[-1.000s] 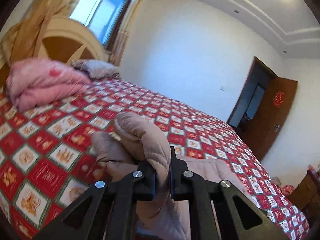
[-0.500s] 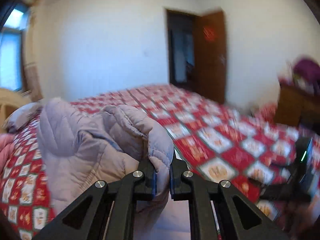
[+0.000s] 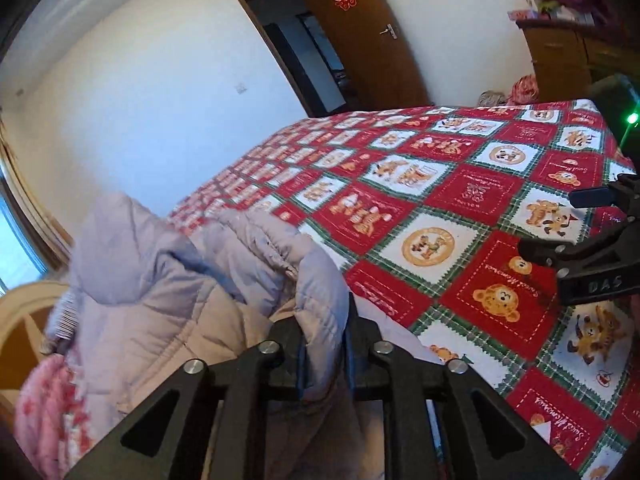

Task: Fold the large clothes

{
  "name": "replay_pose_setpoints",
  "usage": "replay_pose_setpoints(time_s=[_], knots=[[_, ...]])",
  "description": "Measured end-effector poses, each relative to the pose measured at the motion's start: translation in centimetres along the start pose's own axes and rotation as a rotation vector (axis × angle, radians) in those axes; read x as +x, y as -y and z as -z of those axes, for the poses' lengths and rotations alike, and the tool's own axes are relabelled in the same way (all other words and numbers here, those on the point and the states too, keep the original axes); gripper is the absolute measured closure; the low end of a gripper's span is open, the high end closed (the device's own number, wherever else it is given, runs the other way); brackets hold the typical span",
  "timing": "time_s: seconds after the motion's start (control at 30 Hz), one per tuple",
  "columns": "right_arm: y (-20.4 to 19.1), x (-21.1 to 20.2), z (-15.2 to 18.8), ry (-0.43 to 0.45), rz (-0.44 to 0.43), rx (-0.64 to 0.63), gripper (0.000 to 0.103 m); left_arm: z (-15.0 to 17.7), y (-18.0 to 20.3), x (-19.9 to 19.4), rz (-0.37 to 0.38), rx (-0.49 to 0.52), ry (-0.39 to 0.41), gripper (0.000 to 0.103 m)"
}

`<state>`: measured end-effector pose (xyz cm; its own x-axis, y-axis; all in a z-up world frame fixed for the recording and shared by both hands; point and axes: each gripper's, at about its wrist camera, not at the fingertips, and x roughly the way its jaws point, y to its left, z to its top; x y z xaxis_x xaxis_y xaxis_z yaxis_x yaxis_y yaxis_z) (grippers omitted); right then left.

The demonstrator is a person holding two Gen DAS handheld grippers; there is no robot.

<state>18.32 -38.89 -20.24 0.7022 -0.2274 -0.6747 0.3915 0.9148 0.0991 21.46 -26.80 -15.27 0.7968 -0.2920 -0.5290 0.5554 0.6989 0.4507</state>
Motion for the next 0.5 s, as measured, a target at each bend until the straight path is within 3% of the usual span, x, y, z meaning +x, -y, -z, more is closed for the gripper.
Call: replay_pose_setpoints(time_s=[0.07, 0.13, 0.2, 0.37, 0.5], knots=[[0.1, 0.2, 0.1, -0.007, 0.006, -0.002, 0.0, -0.6, 0.0, -1.9, 0.0, -0.006, 0.036, 0.065], [0.2, 0.2, 0.1, -0.011, 0.014, -0.004, 0.0, -0.9, -0.4, -3.7, 0.01, -0.043, 0.076, 0.034], [0.2, -0.1, -0.1, -0.009, 0.022, -0.009, 0.0, -1.1, -1.3, -5.3, -0.009, -0.079, 0.109, 0.022], [-0.4, -1.3, -1.6, 0.017, 0.023, -0.031, 0.0, 0.3, -6.8, -8.9, -0.07, -0.21, 0.165, 0.021], [-3.2, -2.5, -4.4, 0.043, -0.013, -0.071, 0.012, 3.5, -15.4, -7.8, -0.259, -0.392, 0.105, 0.016]])
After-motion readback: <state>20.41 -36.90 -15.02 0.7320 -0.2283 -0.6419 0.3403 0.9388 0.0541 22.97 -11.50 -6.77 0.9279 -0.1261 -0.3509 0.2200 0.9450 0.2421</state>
